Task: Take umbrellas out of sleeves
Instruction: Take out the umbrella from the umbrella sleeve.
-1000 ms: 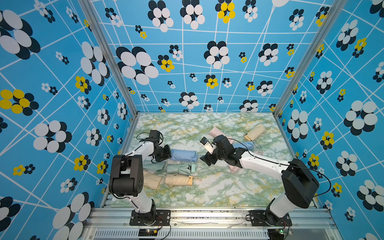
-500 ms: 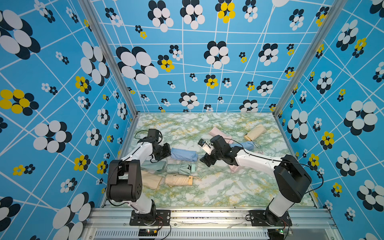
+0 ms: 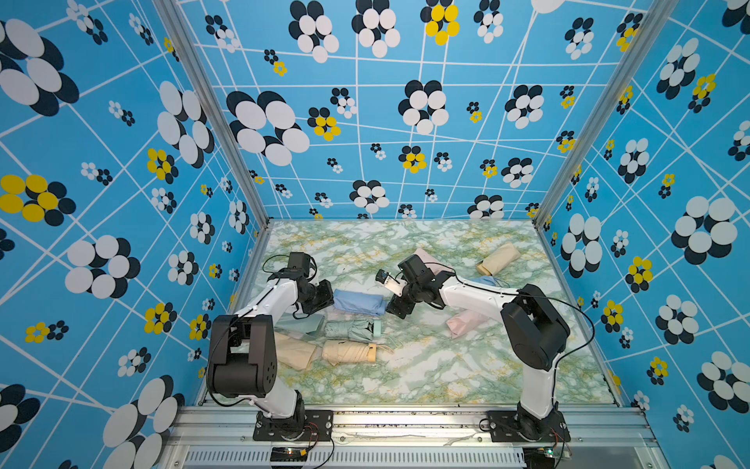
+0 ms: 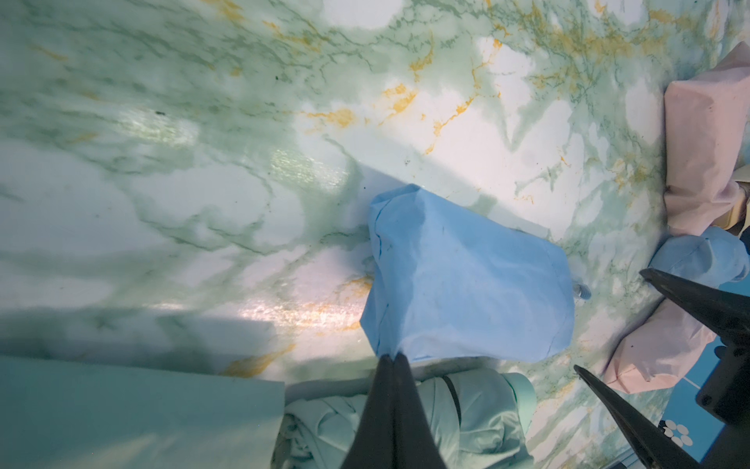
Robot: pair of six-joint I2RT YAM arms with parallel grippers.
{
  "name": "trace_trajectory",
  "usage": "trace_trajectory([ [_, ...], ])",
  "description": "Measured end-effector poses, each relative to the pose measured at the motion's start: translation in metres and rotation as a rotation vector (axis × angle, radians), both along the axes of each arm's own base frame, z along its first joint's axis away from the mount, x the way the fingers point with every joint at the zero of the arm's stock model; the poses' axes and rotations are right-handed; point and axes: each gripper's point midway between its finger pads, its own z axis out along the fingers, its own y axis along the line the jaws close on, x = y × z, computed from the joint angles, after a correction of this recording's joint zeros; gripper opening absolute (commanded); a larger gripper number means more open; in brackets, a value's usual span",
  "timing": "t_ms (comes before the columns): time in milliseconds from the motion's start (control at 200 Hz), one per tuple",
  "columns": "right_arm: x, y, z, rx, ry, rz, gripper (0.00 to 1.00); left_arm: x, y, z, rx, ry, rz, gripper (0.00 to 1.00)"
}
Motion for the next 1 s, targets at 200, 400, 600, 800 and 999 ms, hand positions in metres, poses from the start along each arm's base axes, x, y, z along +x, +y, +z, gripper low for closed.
trace_trajectory([
  [200, -0.003, -0.004, -0.015, -0.053, 0.044, 0.048, 0.71, -0.003, 0.0, -0.003, 0.0, 0.01, 0.0, 0.0],
  [400, 0.0, -0.007, -0.024, -0.088, 0.065, 0.06, 0.63, -0.004, 0.0, -0.005, -0.002, 0.013, 0.0, 0.0],
  [600, 0.005, -0.005, -0.03, -0.115, 0.078, 0.072, 0.44, -0.004, -0.001, -0.005, -0.011, 0.014, 0.004, 0.0],
  [800, 0.007, -0.003, -0.034, -0.124, 0.093, 0.068, 0.37, -0.007, -0.003, -0.008, -0.021, 0.021, 0.004, 0.0],
  [999, 0.008, -0.004, -0.036, -0.141, 0.104, 0.061, 0.31, -0.006, -0.003, -0.008, -0.023, 0.018, 0.007, 0.0],
])
